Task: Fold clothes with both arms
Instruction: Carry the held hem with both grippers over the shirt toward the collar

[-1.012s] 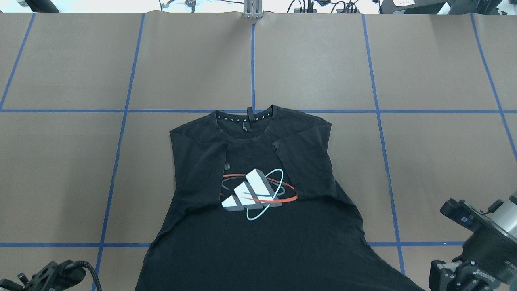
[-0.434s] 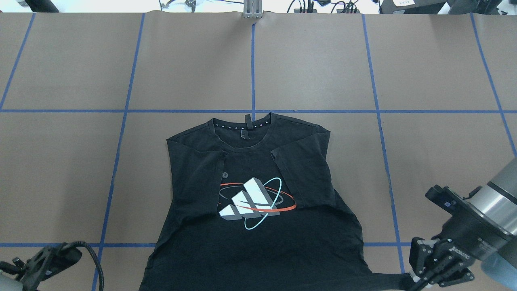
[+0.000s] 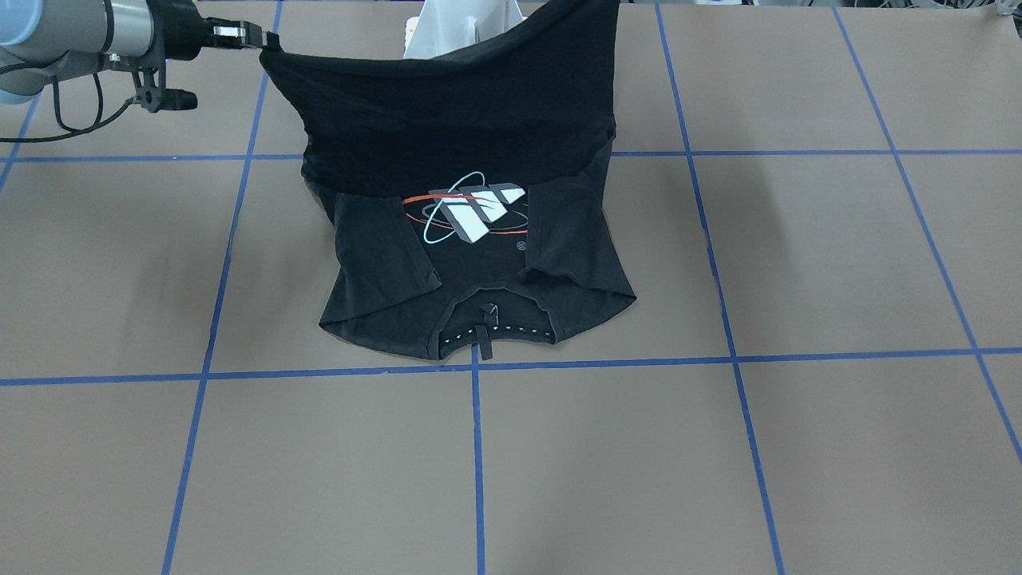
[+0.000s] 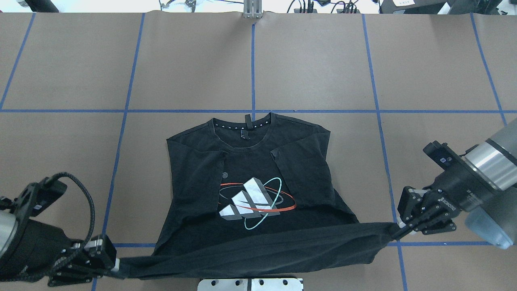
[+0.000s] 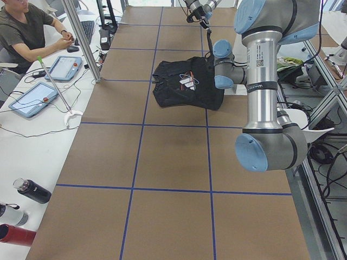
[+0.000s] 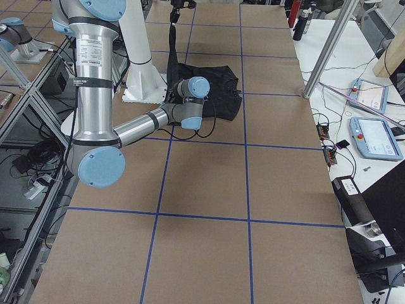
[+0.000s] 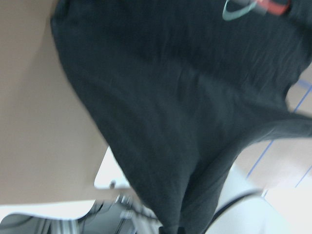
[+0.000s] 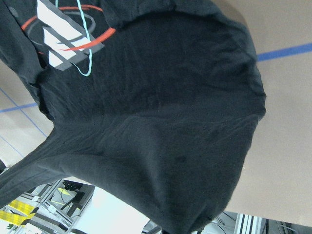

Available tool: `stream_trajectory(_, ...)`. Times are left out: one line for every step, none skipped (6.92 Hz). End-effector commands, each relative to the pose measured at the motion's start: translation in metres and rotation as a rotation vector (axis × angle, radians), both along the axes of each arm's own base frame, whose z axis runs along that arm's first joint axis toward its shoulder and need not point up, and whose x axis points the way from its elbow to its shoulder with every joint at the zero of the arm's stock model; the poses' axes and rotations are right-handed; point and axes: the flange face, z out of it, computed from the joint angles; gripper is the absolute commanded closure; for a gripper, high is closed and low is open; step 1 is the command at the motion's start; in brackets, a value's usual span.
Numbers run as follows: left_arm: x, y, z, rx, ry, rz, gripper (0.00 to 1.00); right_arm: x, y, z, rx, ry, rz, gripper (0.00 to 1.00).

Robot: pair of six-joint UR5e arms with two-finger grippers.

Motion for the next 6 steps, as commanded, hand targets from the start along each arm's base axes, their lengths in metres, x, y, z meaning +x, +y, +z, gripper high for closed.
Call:
stream_trajectory(0.008,-0.061,0.017,0.036,-0.027,-0.124,1.00,0.017,-0.053,0.009,0.084,-0.020,0.147,1.00)
stream_trajectory(0.024,-0.095,0.025,0.061,-0.042,-0.161,1.00,0.001,-0.078,0.017,0.094,-0.002,0.224,1.00)
stream_trajectory(0.034,-0.115,0.039,0.076,-0.071,-0.184,1.00,-0.020,-0.106,0.020,0.089,0.010,0.244,1.00)
stream_trajectory(0.030,-0.143,0.045,0.090,-0.084,-0.224,1.00,-0.039,-0.132,0.018,0.084,0.020,0.263,1.00)
stream_trajectory(0.040,-0.163,0.053,0.088,-0.104,-0.245,1.00,-0.051,-0.150,0.016,0.088,0.028,0.296,1.00)
stream_trajectory(0.045,-0.200,0.045,0.088,-0.103,-0.288,1.00,-0.063,-0.168,0.013,0.096,0.037,0.338,1.00)
